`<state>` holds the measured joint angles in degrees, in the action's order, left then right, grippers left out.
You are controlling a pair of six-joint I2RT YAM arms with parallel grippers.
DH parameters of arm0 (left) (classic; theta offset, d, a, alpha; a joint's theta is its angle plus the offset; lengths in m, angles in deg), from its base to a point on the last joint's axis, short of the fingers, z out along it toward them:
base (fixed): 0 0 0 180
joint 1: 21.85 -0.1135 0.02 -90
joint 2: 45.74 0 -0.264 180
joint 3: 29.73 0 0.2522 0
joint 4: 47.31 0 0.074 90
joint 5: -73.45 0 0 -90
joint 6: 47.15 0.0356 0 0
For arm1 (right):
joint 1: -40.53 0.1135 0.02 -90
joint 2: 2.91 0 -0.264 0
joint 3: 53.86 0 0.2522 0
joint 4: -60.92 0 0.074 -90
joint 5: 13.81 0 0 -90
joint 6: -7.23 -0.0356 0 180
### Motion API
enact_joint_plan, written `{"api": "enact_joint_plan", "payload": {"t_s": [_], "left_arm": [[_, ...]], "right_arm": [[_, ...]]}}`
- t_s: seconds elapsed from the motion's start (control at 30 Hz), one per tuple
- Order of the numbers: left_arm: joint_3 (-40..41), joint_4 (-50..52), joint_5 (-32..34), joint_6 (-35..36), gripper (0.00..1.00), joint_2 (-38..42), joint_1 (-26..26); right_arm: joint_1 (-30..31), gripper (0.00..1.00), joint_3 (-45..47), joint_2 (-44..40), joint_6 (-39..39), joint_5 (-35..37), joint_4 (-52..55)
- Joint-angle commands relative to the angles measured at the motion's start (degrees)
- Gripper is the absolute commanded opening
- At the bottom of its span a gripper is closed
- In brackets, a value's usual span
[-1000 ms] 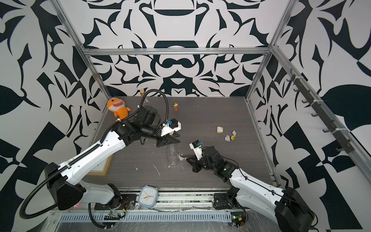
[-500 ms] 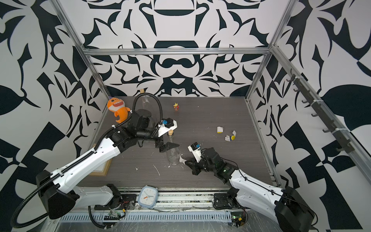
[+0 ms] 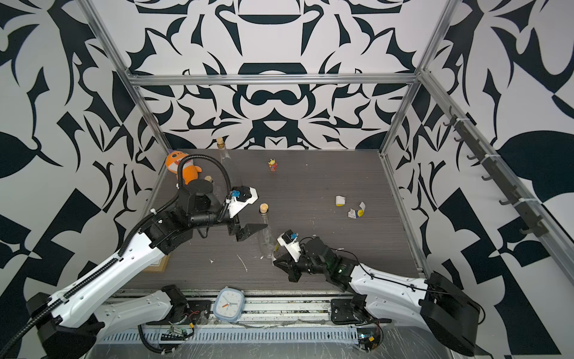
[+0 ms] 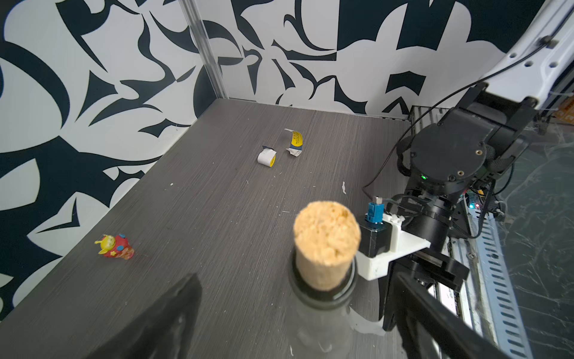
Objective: Remove the label from the bottle
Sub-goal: Tear open the label from the bottle.
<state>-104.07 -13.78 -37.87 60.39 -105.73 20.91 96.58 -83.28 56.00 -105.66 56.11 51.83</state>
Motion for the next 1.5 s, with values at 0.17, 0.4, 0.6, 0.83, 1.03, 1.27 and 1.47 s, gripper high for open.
{"api": "enact_joint_plan", "payload": {"t_s": [0.17, 0.4, 0.6, 0.83, 1.03, 1.27, 1.47], "left_arm": [[5.0, -2.5, 0.2, -4.5, 0.99, 3.7, -0.2], [7.1, -5.4, -3.0, -7.2, 0.99, 4.9, -0.2], [7.8, -7.9, -5.5, -9.6, 1.00, 4.7, -0.1], [6.8, -9.0, -7.7, -11.5, 0.87, 2.1, -0.1], [6.6, -9.5, -9.0, -12.2, 0.77, 0.9, -0.1], [7.6, -11.3, -8.5, -13.0, 0.58, 0.8, -0.1], [8.5, -12.7, -8.7, -12.9, 0.39, 0.4, -0.1]], "right_arm": [[8.6, 0.00, 1.1, 6.4, -2.5, 8.0, -15.4], [11.4, 0.00, -0.6, 12.6, -2.8, 9.6, -20.7], [11.6, 0.00, -1.2, 16.1, -2.8, 10.3, -23.8], [11.6, 0.00, -2.9, 20.8, -2.3, 10.2, -28.0], [11.7, 0.00, -3.9, 24.5, -2.6, 10.0, -31.9], [11.6, 0.00, -3.3, 24.0, -2.7, 10.7, -31.6], [11.6, 0.00, -3.3, 23.9, -2.7, 11.0, -31.2]]}}
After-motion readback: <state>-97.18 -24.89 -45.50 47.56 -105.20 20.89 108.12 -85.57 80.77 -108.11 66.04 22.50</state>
